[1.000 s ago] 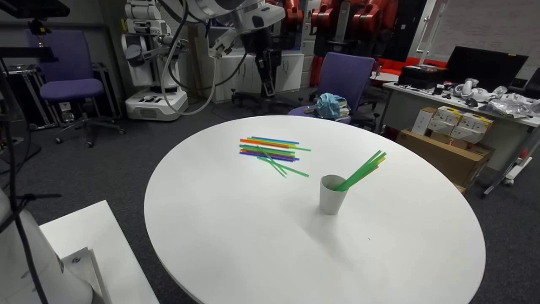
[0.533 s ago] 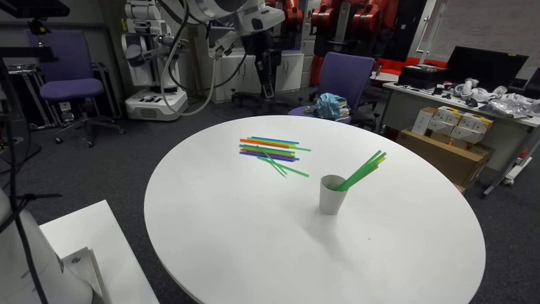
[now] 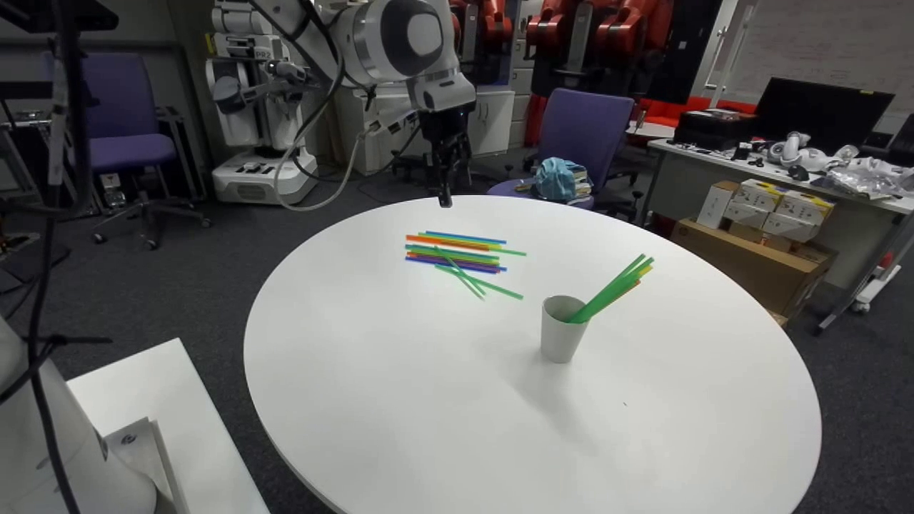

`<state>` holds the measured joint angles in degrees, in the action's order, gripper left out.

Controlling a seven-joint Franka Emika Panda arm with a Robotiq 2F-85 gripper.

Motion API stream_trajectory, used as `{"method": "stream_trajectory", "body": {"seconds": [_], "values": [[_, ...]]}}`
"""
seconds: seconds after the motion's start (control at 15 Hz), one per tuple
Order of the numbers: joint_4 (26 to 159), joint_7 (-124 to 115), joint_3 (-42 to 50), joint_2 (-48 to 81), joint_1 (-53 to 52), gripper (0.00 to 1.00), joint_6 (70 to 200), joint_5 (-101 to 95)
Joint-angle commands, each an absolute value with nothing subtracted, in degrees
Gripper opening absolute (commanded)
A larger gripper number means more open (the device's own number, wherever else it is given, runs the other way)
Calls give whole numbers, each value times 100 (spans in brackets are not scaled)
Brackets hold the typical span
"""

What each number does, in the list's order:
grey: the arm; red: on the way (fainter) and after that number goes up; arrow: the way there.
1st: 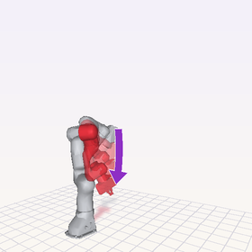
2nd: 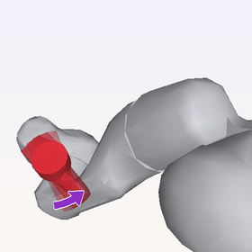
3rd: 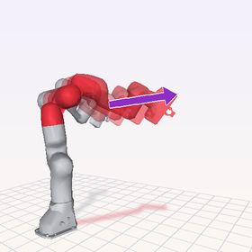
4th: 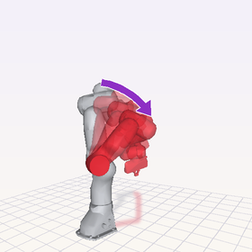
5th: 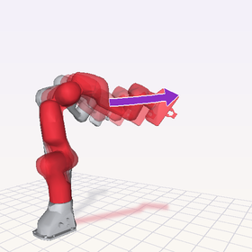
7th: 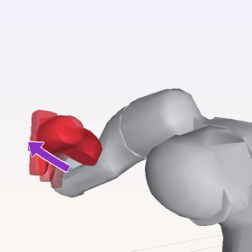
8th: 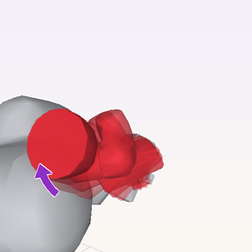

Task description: Put one green straw in the white mug.

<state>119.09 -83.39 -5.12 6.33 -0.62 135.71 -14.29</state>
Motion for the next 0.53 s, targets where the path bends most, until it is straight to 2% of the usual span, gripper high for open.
{"method": "stream_trajectory", "body": {"seconds": [0.0,0.47], "values": [[11417,-8615,-322,1377,-278,100,14048,-1107],[10285,-8412,63,2799,-712,100,14644,-992]]}}
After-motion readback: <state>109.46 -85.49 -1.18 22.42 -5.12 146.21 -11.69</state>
